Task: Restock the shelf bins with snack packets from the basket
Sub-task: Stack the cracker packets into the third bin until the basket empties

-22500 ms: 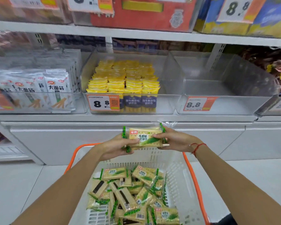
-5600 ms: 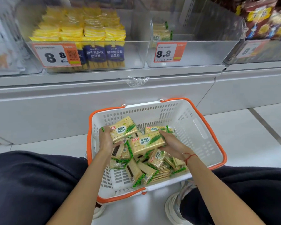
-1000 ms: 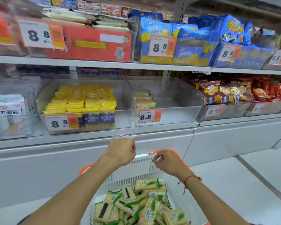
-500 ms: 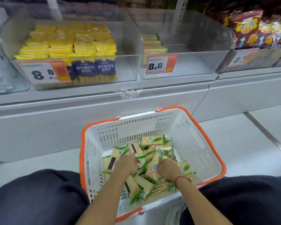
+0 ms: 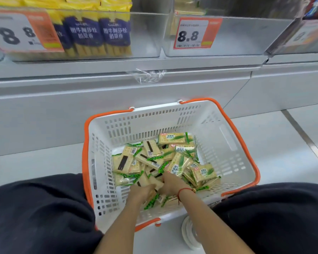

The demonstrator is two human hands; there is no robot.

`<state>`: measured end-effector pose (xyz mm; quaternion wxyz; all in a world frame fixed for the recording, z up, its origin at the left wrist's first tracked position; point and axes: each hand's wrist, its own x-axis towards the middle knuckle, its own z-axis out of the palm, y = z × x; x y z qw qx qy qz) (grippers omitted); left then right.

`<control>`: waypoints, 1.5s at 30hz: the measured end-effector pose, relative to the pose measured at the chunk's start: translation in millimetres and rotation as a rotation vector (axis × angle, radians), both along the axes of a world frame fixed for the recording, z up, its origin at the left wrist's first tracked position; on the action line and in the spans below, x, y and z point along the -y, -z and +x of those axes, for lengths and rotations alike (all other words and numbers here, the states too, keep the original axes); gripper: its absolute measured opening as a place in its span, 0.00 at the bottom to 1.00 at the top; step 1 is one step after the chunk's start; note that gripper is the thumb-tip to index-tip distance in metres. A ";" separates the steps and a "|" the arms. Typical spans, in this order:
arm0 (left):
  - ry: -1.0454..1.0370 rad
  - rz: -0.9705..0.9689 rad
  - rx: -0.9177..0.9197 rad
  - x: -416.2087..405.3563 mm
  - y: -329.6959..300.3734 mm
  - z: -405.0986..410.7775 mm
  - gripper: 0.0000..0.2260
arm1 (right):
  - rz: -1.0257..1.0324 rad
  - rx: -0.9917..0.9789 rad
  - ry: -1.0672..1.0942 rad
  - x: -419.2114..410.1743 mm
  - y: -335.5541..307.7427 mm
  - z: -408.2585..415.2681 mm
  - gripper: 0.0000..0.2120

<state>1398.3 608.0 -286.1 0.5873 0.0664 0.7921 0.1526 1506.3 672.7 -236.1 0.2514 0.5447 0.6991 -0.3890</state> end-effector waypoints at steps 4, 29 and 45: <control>-0.082 0.106 0.177 -2.5 -14.1 -13.4 0.12 | -0.027 -0.144 0.239 -14.1 -7.0 7.5 0.24; -0.468 0.869 0.534 -46.4 -176.4 -52.9 0.14 | 0.654 -1.121 0.378 -8.8 -138.2 -20.2 0.18; -0.186 0.938 0.461 -43.7 -170.4 -43.7 0.20 | 0.482 -0.995 0.568 -23.9 -150.7 -17.6 0.26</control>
